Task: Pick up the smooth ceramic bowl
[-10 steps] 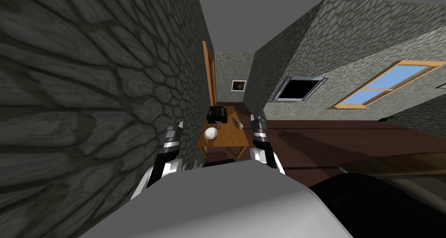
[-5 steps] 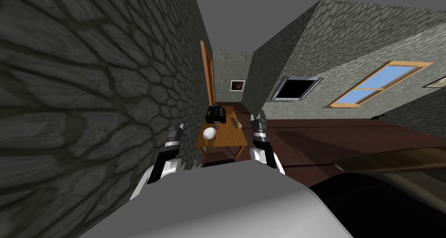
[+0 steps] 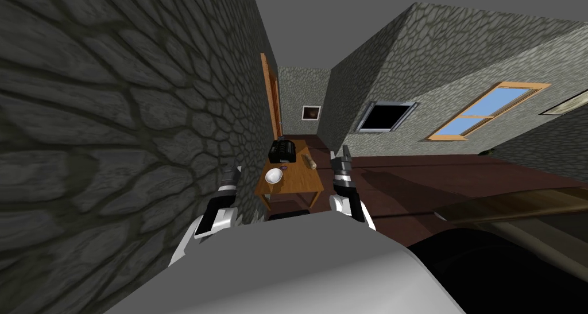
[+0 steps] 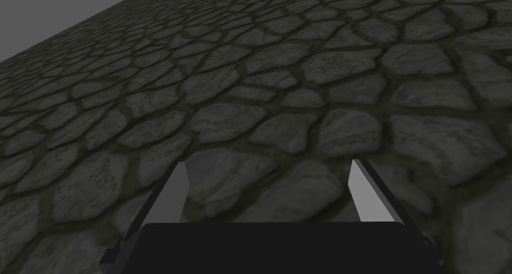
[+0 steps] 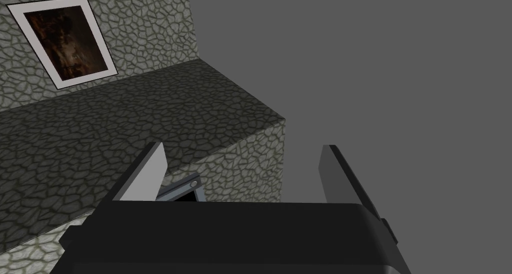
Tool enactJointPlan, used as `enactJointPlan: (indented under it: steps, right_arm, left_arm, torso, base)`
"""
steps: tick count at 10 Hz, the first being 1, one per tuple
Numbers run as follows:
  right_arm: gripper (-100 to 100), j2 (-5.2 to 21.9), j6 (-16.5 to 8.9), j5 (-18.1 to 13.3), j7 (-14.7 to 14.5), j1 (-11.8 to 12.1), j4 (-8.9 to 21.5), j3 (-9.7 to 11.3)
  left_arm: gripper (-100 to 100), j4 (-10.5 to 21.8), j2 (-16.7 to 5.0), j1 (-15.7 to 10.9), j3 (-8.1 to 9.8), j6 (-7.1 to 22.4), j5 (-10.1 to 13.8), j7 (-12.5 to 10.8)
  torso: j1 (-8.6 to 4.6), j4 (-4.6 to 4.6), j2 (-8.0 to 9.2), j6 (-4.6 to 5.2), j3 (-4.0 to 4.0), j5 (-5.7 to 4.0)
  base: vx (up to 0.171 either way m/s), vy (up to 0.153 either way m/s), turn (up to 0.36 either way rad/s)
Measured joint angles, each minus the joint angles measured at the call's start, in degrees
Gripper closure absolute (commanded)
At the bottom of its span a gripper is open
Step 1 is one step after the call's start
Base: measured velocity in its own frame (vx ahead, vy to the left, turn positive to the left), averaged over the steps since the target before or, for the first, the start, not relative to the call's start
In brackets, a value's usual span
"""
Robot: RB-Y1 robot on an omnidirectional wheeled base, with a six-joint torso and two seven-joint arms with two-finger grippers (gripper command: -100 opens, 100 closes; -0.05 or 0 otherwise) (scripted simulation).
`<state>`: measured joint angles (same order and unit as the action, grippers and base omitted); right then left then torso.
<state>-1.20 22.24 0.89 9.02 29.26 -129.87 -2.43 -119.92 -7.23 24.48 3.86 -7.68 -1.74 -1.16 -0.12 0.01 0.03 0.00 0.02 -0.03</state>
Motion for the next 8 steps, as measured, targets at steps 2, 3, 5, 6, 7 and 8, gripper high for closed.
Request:
enactJointPlan:
  steps: [2, 3, 5, 6, 7, 8]
  right_arm:
    - [0, 0.0, 0.0, 0.0, 0.0, 0.0, 0.0, 0.0]
    - [0, 0.0, 0.0, 0.0, 0.0, 0.0, 0.0, 0.0]
    - [0, 0.0, 0.0, 0.0, 0.0, 0.0, 0.0, 0.0]
    - [0, 0.0, 0.0, 0.0, 0.0, 0.0, 0.0, 0.0]
    - [0, 0.0, 0.0, 0.0, 0.0, 0.0, 0.0, 0.0]
    - [0, 0.0, 0.0, 0.0, 0.0, 0.0, 0.0, 0.0]
  left_arm:
    - [-100, 1.6, -0.4, -1.2, 0.93, 2.7, 0.3, 0.0]
    - [-100, 2.0, -0.5, -1.6, 1.27, 4.0, 0.5, 0.1]
    - [-100, 3.1, -0.6, -2.6, 2.06, 7.1, 0.7, 0.2]
    - [-100, 4.3, -0.8, -3.3, 2.59, 8.5, 0.8, 0.3]
    - [-100, 4.7, -0.7, -3.3, 2.76, 9.5, 0.8, 0.4]
    - [-100, 5.7, -0.8, -4.0, 3.3, 10.9, 1.0, 0.5]
  torso:
    - [0.0, 0.0, -0.01, 0.0, -0.01, 0.0]
    - [0.03, 0.0, -0.03, -0.01, -0.01, 0.0]
    - [0.01, -0.01, -0.03, -0.01, -0.02, 0.0]
    - [-0.01, -0.01, -0.03, 0.0, -0.01, 0.0]
    - [0.0, 0.0, -0.02, -0.01, -0.01, 0.0]
    - [-0.01, 0.0, -0.03, 0.0, -0.01, 0.0]
  base:
    - [-0.004, -0.032, -0.036]
    - [0.001, -0.037, -0.056]
    - [-0.003, -0.035, -0.033]
    - [-0.004, -0.034, -0.023]
    - [-0.002, -0.039, -0.056]
    - [-0.002, -0.033, -0.023]
